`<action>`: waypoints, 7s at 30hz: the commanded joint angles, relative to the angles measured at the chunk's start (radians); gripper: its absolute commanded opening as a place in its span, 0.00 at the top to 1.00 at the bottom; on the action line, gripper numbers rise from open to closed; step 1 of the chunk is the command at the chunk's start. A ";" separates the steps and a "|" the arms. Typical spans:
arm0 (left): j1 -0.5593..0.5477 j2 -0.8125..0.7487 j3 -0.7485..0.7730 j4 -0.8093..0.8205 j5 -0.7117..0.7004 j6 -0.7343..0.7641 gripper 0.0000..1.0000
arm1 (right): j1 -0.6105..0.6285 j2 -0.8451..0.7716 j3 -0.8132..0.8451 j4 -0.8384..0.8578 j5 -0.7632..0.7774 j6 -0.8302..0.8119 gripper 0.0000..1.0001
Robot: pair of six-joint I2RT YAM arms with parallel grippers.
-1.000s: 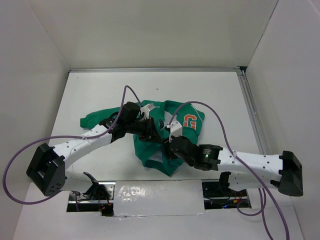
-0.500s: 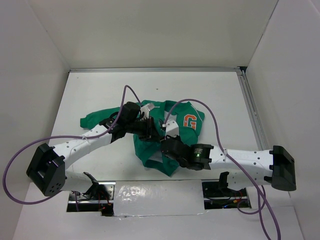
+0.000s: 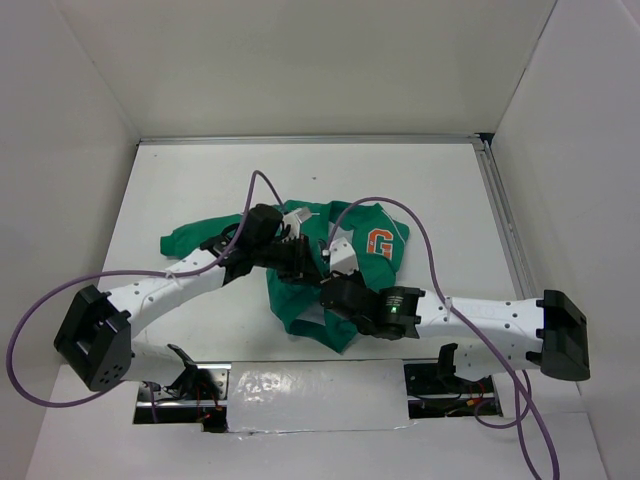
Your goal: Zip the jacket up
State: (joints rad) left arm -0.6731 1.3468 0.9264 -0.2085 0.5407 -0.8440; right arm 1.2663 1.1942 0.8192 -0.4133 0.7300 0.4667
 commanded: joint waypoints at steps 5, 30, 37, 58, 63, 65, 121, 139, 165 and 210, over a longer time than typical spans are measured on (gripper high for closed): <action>-0.022 0.034 0.068 -0.005 0.002 0.045 1.00 | 0.016 0.008 0.055 0.027 0.019 -0.063 0.78; -0.037 0.006 0.083 -0.020 -0.094 0.115 1.00 | 0.027 -0.163 -0.074 0.087 -0.124 -0.172 0.37; -0.042 0.035 0.163 -0.077 -0.074 0.089 1.00 | 0.045 -0.018 -0.002 0.056 0.055 -0.172 0.36; -0.049 0.020 0.172 -0.104 -0.088 0.115 1.00 | 0.054 0.031 0.052 0.139 0.123 -0.302 0.41; -0.052 0.014 0.170 -0.104 -0.081 0.131 1.00 | 0.042 0.028 0.038 0.185 0.068 -0.353 0.45; -0.054 0.012 0.169 -0.101 -0.079 0.135 1.00 | 0.035 0.042 0.044 0.199 0.049 -0.370 0.45; -0.054 0.040 0.101 -0.042 -0.107 0.470 1.00 | -0.150 -0.168 0.054 0.027 -0.544 -0.430 0.96; -0.063 -0.006 0.097 -0.051 -0.090 0.470 1.00 | -0.176 -0.116 0.089 0.059 -0.484 -0.352 0.97; -0.071 -0.020 0.054 -0.057 -0.027 0.499 1.00 | -0.274 -0.248 0.005 0.225 -0.501 -0.298 1.00; -0.079 -0.541 -0.204 -0.356 -0.248 -0.197 0.01 | -0.280 -0.208 -0.192 0.536 -0.968 0.027 1.00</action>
State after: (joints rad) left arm -0.7452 0.8520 0.7292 -0.4816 0.3695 -0.8944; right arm 0.9779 0.9710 0.6334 0.0025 -0.1898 0.4374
